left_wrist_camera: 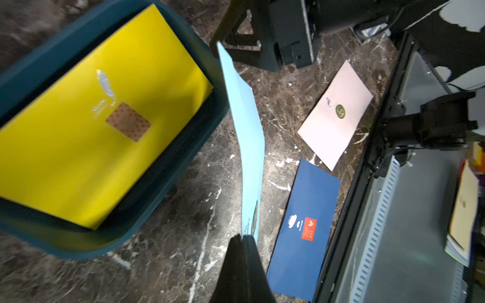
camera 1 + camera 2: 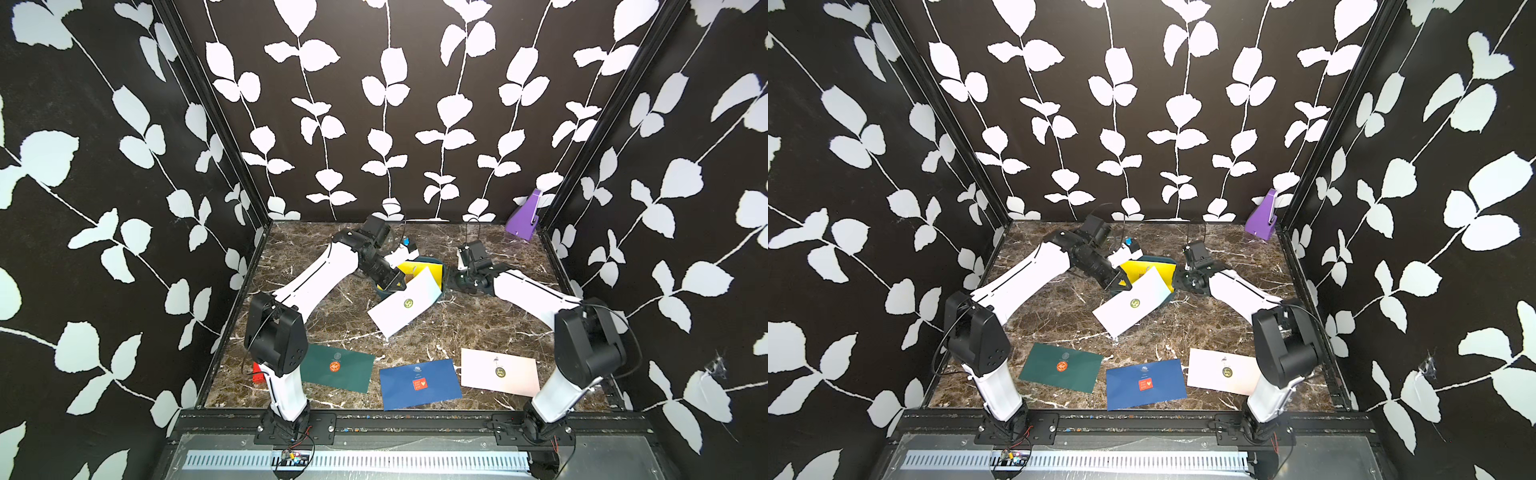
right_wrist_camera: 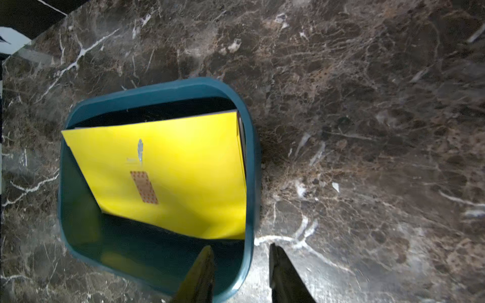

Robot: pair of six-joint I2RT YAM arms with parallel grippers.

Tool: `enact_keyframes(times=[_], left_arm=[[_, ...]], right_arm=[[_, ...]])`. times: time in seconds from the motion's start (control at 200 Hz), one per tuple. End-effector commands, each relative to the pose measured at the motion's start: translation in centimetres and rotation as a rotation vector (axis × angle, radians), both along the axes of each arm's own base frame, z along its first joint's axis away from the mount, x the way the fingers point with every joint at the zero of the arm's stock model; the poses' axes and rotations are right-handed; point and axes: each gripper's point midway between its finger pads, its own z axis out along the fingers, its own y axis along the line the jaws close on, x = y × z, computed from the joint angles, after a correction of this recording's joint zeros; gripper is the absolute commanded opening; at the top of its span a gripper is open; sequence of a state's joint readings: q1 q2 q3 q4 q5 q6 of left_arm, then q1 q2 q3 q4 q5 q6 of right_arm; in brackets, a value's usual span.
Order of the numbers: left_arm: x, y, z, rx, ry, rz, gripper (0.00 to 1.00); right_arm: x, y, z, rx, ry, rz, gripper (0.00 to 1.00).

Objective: Put the sealed envelopes into the storage box
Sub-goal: Pick up the envelope from the center of the board, then place the envelope in the storage box, then move the storage box to the center of the board.

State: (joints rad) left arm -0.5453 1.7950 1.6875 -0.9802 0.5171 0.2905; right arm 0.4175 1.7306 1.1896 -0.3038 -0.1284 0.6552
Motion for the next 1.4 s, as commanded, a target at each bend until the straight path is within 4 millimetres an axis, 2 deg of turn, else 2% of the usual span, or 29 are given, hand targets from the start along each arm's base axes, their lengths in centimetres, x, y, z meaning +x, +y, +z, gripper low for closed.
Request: enact_keyframes(times=[0.0,0.135,0.32,0.455,0.595,0.705,0.805,0.955,1.255,1.395], left_arm=[[0.9,1.9,3.2,0.029,-0.099,0.040,0.00],[1.7,2.4,4.2,0.032,-0.123,0.058,0.00],[2.0,2.3,4.9,0.044,-0.137,0.020,0.00],[2.2,2.0,5.5,0.057,-0.146,-0.045,0.00],[2.7,1.6,6.9,0.058,-0.202,-0.105,0.00],[3.0,1.1,7.0,0.084,-0.236,-0.158,0.00],[2.7,0.7,5.8,0.114,-0.208,-0.207,0.00],[2.8,0.6,2.5,0.219,-0.196,-0.276,0.00],[3.5,0.6,-1.5,0.301,-0.147,-0.309,0.00],[4.3,1.0,-4.0,0.366,-0.125,-0.323,0.00]], right_arm=[[1.3,0.2,0.0,-0.008,-0.009,-0.008,0.32],[1.4,0.1,-1.1,-0.024,0.015,-0.001,0.26],[1.0,0.5,-1.1,-0.014,0.024,0.043,0.17],[-0.4,1.4,-1.0,-0.009,0.040,0.155,0.13],[-2.5,2.7,-0.9,0.000,0.055,0.287,0.11],[-3.6,3.4,-0.9,0.006,0.063,0.347,0.11],[-3.8,3.6,-0.9,0.011,0.069,0.353,0.11],[-3.8,4.2,-0.4,0.026,0.060,0.361,0.11],[-3.9,4.5,-0.2,0.028,0.069,0.365,0.11],[-4.0,4.7,0.1,0.029,0.066,0.364,0.11]])
